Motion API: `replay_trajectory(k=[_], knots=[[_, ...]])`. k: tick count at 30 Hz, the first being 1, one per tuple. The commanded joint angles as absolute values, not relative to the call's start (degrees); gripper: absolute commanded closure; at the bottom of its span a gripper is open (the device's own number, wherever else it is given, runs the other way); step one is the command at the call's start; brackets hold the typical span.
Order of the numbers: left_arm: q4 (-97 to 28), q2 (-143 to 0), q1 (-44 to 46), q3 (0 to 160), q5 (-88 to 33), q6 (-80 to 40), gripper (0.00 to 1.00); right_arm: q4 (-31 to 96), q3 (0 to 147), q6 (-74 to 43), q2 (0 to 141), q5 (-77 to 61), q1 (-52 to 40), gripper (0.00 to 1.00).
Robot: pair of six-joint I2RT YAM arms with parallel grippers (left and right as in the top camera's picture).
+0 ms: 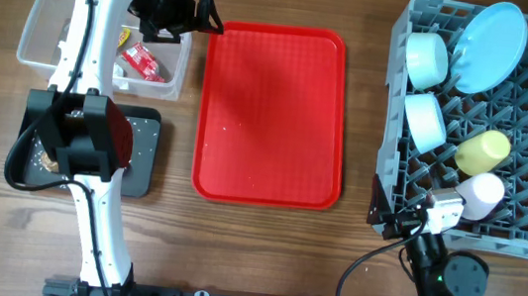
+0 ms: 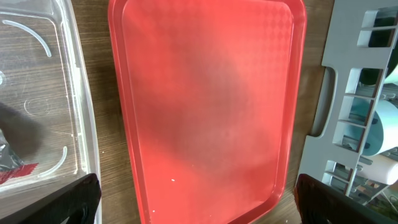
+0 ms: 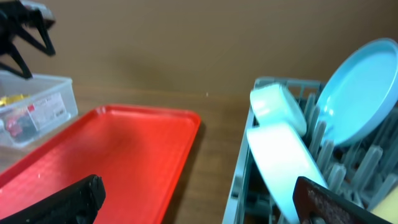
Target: Sort waste into correct bins and load items into the dishwasher rack
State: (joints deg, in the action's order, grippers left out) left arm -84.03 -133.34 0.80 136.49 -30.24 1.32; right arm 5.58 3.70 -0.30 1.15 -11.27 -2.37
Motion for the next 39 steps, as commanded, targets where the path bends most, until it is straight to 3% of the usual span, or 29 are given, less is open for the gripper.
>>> replay_trajectory(k=[1,6,14,31,35,39], knots=[[-84.07,-134.15,0.89,136.73,-30.22,0.99,0.00,2.70,1.89,0.01,0.16,-10.09,-2.68,0.00],[-84.07,-134.15,0.89,136.73,-30.22,0.99,0.00,-0.84,0.27,0.19,0.16,-6.66,-2.68,0.00],[-84.07,-134.15,0.89,136.73,-30.22,0.99,0.00,-0.21,0.30,16.36,0.27,-2.39,-2.68,0.00],[-84.07,-133.91,1.08,136.73,-30.04,0.99,0.00,-0.21,0.30,16.51,0.64,-2.39,-2.68,0.00],[-84.07,-130.32,5.39,136.73,-29.82,1.37,0.00,-0.21,0.30,16.53,0.64,-2.39,-2.68,0.00],[-83.90,-122.67,11.90,136.73,-10.35,7.27,0.00,-0.21,0.30,16.51,0.64,-2.39,-2.68,0.00]])
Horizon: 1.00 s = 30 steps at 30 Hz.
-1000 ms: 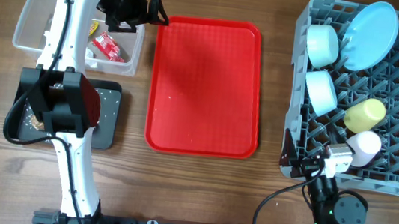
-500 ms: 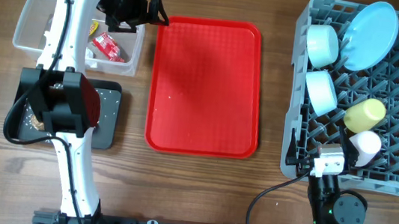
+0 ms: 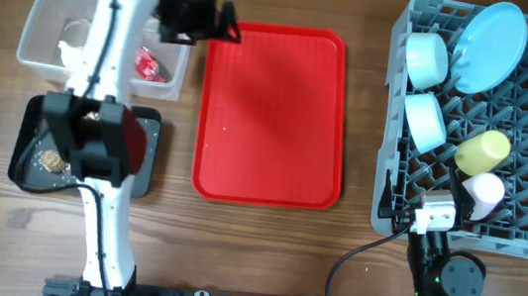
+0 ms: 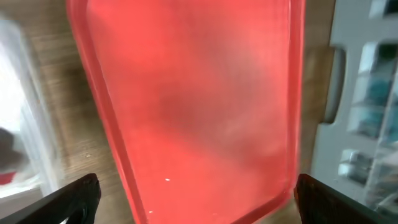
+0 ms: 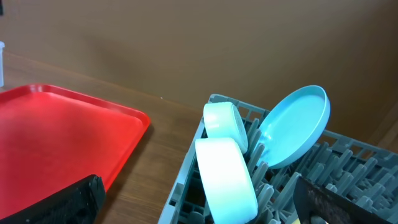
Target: Sort waste into correct bins and load items into the dishwasher rack
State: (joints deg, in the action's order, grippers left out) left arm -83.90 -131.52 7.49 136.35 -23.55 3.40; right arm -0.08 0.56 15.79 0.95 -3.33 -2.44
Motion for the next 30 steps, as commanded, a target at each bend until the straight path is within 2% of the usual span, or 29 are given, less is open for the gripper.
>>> replay_trajectory(k=[1,6,9,13,17,20,24,30], knots=[[-84.29,-120.25,13.34,136.73,-8.91,7.27,0.00,-0.21,0.30,16.51,0.64,-2.39,-2.68,0.00],[-84.31,-107.35,19.66,136.73,-8.67,7.29,0.00,-0.21,0.30,16.51,0.64,-2.39,-2.68,0.00],[-84.44,-97.47,23.46,136.73,-3.49,7.31,0.00,-0.21,0.30,16.51,0.64,-2.39,-2.68,0.00],[-83.29,-85.06,25.06,136.73,-4.75,7.27,0.00,-0.21,0.30,16.51,0.64,-2.39,-2.68,0.00],[-79.13,-75.35,20.71,136.73,-7.38,7.29,0.00,-0.21,0.30,16.51,0.64,-2.37,-2.68,0.00],[-76.27,-70.13,13.13,133.38,-9.80,7.31,0.00,-0.21,0.30,16.51,0.64,-2.39,-2.68,0.00],[-66.30,-61.93,9.43,119.17,-9.78,7.31,0.00,-0.21,0.30,16.51,0.64,-2.39,-2.68,0.00],[-39.68,-44.82,9.08,83.26,-9.80,7.29,0.00,-0.21,0.30,16.51,0.64,-2.39,-2.68,0.00]])
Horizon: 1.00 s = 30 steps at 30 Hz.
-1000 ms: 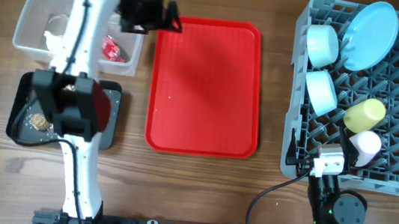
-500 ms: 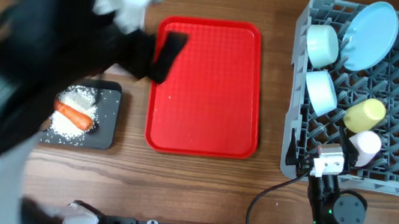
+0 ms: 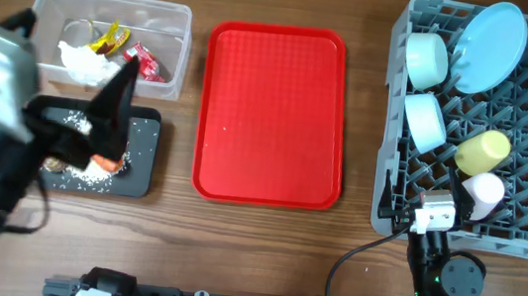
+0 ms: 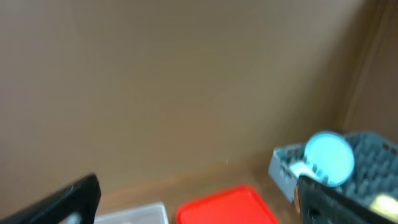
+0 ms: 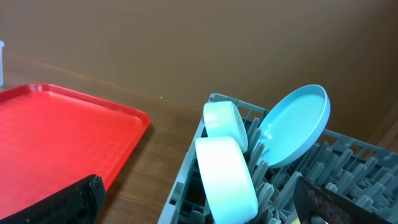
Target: Sort waste into correct bins and load items into the dishwasher rack
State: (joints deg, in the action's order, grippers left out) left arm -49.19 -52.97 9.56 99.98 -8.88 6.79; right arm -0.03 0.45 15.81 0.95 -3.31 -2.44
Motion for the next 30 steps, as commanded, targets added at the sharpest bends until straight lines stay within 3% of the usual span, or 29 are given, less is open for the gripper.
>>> replay_trajectory(k=[1,5,11,26,30], knots=[[-33.52,-41.50,9.06,75.09,-9.80,7.29,0.00,-0.21,0.30,16.49,0.64,-2.39,-2.68,0.00],[-15.14,-31.97,7.53,51.22,-12.27,7.27,0.00,-0.21,0.30,16.51,0.64,-2.39,-2.68,0.00],[-0.12,-21.21,4.43,25.96,-18.48,7.20,0.00,-0.21,0.30,16.51,0.64,-2.39,-2.68,0.00],[-0.16,-3.77,2.76,8.10,-18.33,7.03,0.00,-0.21,0.30,16.51,0.64,-2.39,-2.68,0.00],[-0.47,-1.50,2.70,8.01,-6.92,-0.71,0.00,-0.21,0.30,16.49,0.64,-2.37,-2.68,0.00]])
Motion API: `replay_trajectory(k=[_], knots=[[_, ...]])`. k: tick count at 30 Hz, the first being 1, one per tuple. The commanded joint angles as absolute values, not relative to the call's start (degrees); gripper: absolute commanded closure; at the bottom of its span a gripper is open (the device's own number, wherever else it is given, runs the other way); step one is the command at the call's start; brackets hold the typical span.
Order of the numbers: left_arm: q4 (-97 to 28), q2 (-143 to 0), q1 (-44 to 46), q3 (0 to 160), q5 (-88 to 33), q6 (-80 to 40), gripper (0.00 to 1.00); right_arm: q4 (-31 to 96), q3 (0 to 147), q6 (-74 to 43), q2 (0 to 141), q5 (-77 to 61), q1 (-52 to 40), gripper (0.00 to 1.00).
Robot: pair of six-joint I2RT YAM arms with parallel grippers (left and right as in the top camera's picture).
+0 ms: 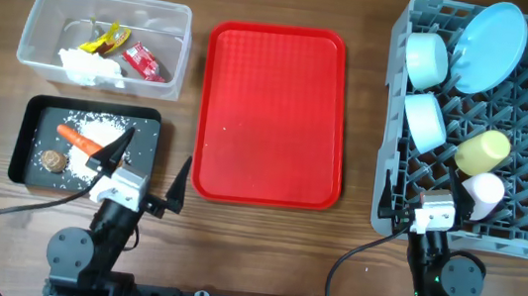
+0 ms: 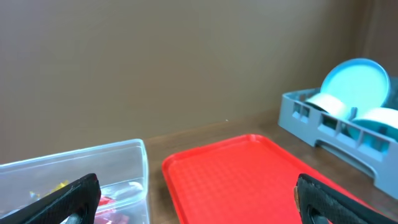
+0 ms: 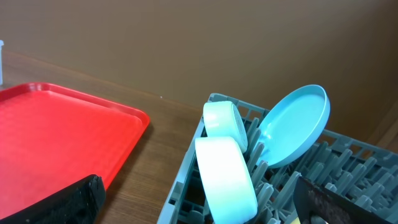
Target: Sort waste into correct bins and load items into the dishwasher rack
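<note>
The red tray (image 1: pixel 273 114) lies mid-table with nothing on it. A clear bin (image 1: pixel 105 40) at the back left holds wrappers and white paper. In the black bin (image 1: pixel 41 138) are a carrot piece (image 1: pixel 79 138), white crumbs and a brown round bit. The grey rack carries a blue plate (image 1: pixel 491 32), two pale bowls (image 1: pixel 427 59), a yellow cup (image 1: pixel 483 149) and a white cup (image 1: pixel 484 195). My left gripper (image 1: pixel 158 148) rests open at the front left. At the rack's front edge my right gripper (image 3: pixel 199 211) stands open, and neither gripper holds anything.
Bare wood runs between the tray and the rack (image 3: pixel 186 186) and along the table's front edge. In the left wrist view the tray (image 2: pixel 249 174) is ahead, the clear bin (image 2: pixel 93 168) to its left, and the rack (image 2: pixel 336 124) at the far right.
My left arm was raised and blurred over the left bins; now it is folded low at the front left, with its camera looking across the tray. The right arm has not moved.
My left gripper hung open between the clear bin and the tray's back left corner, then over that corner, while the right arm shifted slightly at the rack's front. The left arm then stood raised at the left, and now rests at the front.
</note>
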State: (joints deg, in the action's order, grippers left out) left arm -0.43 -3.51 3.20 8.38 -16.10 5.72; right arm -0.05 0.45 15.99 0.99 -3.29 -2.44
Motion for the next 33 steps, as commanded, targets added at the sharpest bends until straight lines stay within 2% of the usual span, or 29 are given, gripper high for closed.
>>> replay_trajectory(k=[1,15,33], knots=[[-0.91,-1.21,2.70,8.01,-4.91,-1.15,0.00,-0.21,0.30,16.51,0.64,-2.39,-2.68,0.01],[-2.33,-0.16,-0.75,0.32,-2.07,-1.10,0.00,-0.21,0.30,16.49,0.64,-2.39,-2.68,0.00],[-4.32,-0.30,-1.08,0.32,-1.98,-0.49,0.00,-0.21,0.30,16.51,0.64,-2.39,-2.68,0.00]])
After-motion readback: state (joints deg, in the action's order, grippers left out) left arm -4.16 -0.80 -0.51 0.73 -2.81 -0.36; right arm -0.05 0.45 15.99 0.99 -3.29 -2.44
